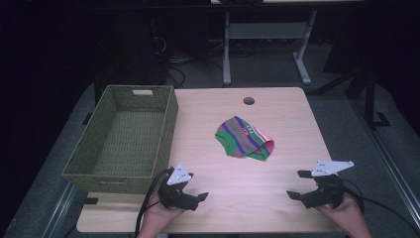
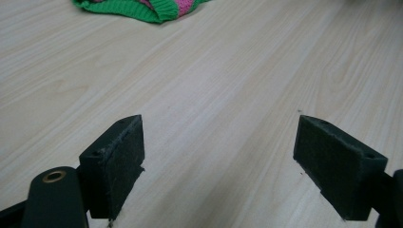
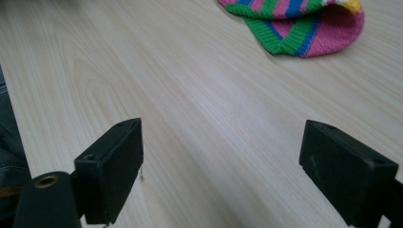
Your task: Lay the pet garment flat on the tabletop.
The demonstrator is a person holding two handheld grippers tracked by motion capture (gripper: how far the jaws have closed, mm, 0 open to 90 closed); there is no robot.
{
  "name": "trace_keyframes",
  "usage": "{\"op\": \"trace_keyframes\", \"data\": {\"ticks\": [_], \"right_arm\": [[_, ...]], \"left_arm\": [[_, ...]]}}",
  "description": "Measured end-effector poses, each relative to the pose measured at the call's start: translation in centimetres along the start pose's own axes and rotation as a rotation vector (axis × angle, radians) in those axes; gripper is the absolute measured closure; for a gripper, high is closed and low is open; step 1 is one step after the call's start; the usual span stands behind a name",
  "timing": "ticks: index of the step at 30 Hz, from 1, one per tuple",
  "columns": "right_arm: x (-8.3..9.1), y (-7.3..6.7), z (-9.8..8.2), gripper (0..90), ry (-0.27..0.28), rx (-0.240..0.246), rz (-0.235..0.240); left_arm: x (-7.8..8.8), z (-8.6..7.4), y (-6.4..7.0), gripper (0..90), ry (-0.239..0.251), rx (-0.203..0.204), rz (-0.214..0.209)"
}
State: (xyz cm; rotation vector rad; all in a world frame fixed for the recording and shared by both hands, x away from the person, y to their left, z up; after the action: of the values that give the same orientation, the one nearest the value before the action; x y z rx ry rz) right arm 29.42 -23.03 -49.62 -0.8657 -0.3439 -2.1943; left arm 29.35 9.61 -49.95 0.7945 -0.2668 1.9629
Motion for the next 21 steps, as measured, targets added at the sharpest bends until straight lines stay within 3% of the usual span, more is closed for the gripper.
{"op": "trace_keyframes", "data": {"ticks": [21], "right_arm": [[-2.2, 1.9, 6.5, 14.5, -0.07, 0.072, 0.071]], "left_arm": [[-0.1, 0.1, -0.2, 17.0, 0.006, 0.008, -0.012]]}}
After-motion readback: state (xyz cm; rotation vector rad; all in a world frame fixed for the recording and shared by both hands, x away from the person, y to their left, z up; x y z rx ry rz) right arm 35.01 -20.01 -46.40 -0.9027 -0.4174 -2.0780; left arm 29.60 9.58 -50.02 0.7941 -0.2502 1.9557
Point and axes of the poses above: each handheld gripper's, and its own axes: x roughly backward along the jaws, z roughly out of its top, y roughly to its right, the point moved 9 cm from there along -x, roughly forward along the jaws, and after that the axes turned 7 degrees about -z, right-handed, at the moved point
